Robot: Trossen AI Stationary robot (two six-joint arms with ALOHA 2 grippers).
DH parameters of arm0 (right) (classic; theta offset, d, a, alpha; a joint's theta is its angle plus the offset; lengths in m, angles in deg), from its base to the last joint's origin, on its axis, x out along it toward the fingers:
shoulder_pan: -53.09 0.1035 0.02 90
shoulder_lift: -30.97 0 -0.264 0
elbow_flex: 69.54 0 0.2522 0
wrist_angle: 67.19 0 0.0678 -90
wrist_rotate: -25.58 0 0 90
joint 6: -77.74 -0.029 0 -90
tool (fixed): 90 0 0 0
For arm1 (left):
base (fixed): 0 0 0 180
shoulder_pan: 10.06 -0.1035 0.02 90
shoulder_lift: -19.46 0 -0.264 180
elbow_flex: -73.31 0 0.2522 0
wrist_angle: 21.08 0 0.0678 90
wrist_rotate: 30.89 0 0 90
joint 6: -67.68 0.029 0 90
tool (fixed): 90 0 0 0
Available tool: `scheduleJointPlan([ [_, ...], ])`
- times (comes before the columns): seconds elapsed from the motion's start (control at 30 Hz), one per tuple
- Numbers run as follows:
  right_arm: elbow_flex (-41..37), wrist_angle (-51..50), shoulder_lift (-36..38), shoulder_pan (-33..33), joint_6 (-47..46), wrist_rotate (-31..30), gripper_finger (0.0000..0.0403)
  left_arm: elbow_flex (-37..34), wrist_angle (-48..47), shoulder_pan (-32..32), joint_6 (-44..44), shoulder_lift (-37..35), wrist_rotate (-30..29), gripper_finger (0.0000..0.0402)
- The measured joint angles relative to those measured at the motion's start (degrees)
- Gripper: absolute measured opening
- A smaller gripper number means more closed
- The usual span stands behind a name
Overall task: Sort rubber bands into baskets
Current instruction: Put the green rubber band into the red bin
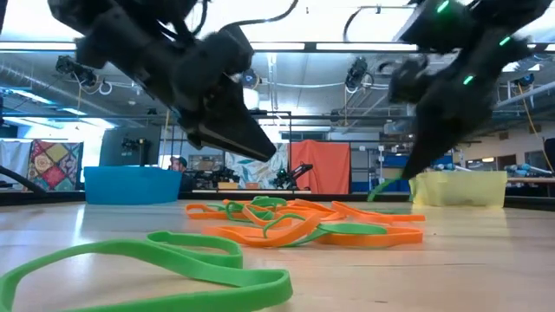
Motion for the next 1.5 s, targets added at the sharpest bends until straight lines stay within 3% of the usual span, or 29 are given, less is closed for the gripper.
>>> scheduleJointPlan([
  [0.2,0.04,-10.77,11.6,9.31,-10.76,0.31,0.0002,0.0,0.11,-4.63,3.59,0.0,0.5,0.0124],
  [0.37,1.1,-16.24,20.66,17.48,-18.19,-0.8,0.0002,0.0,0.13,-7.47,3.76,0.0,4.65,0.0124],
  [0.57,5.16,-29.16,26.16,24.1,-27.2,3.36,0.0002,0.0,0.05,-8.21,3.77,0.0,7.6,0.0124],
  [0.73,9.84,-44.04,26.08,27.25,-35.41,9.2,0.0002,0.0,0.08,-8.21,3.86,0.0,7.61,0.0124],
  [0.87,10.64,-46.93,25.15,28.74,-37.74,12.21,0.0004,0.0,0.09,-8.21,3.84,0.0,7.62,0.0124],
  [1.2,10.64,-53.16,19.32,30.22,-39.92,16.54,0.0091,0.0,-0.07,-8.21,3.82,0.0,7.36,0.0124],
  [1.37,10.62,-54.4,16.78,30.16,-40.49,15.47,0.0129,0.0,-0.13,-8.21,4.2,0.0,6.25,0.0124],
  [1.5,10.62,-48.52,16.39,29.18,-40.34,11.25,0.014,0.0,-0.13,-8.21,5.17,0.0,6.16,0.0124],
])
